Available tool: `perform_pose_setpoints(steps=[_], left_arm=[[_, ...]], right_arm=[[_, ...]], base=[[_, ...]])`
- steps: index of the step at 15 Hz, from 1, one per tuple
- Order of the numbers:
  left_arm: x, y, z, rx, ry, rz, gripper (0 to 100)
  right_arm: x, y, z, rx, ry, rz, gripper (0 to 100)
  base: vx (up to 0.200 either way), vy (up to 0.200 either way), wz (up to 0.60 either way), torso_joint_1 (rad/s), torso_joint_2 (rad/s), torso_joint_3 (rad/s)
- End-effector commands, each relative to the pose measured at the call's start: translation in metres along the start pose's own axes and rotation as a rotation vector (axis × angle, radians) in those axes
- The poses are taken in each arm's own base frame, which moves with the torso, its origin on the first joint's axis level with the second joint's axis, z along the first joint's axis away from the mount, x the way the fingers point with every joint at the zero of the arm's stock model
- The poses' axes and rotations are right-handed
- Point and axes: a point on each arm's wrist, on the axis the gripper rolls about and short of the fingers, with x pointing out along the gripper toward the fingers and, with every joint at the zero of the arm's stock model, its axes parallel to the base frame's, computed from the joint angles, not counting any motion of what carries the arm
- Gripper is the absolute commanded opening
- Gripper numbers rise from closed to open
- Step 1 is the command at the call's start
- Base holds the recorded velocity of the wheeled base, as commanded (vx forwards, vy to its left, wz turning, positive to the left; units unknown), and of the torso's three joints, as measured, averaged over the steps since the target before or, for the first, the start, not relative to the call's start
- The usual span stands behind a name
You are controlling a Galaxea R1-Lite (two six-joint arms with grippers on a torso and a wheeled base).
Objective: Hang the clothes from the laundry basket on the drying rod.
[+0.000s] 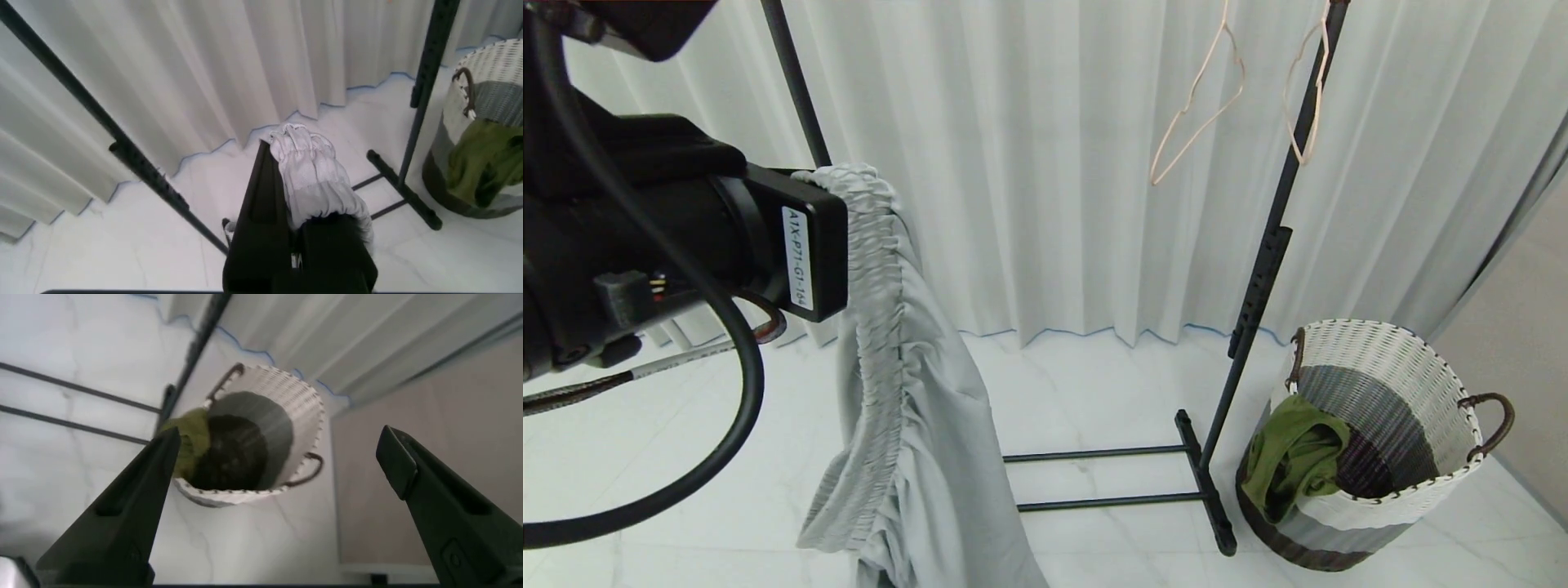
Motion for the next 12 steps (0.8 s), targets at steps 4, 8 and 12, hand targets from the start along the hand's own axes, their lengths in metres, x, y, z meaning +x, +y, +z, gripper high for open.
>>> perform_pose_setpoints(steps=[4, 8, 12], left_arm=[[0.001, 0.002, -0.004, 0.025, 0.013, 0.013, 0], [0.001, 0.002, -0.004, 0.056, 0.014, 0.016, 0], [0.001, 0.003, -0.004, 0.062, 0.014, 0.019, 0]], right_arm=[[-0.002, 0.0, -0.012, 0.051, 0.006, -0.022, 100], [0.002, 0.003, -0.016, 0.142, -0.024, -0.031, 100], [0.003, 0.004, -0.017, 0.237, -0.02, -0.029, 100]], base=[[0.0, 0.0, 0.0, 0.0, 0.0, 0.0], [0.0, 0.0, 0.0, 0.085, -0.23, -0.141], [0.0, 0.0, 0.0, 0.17, -0.45, -0.272]])
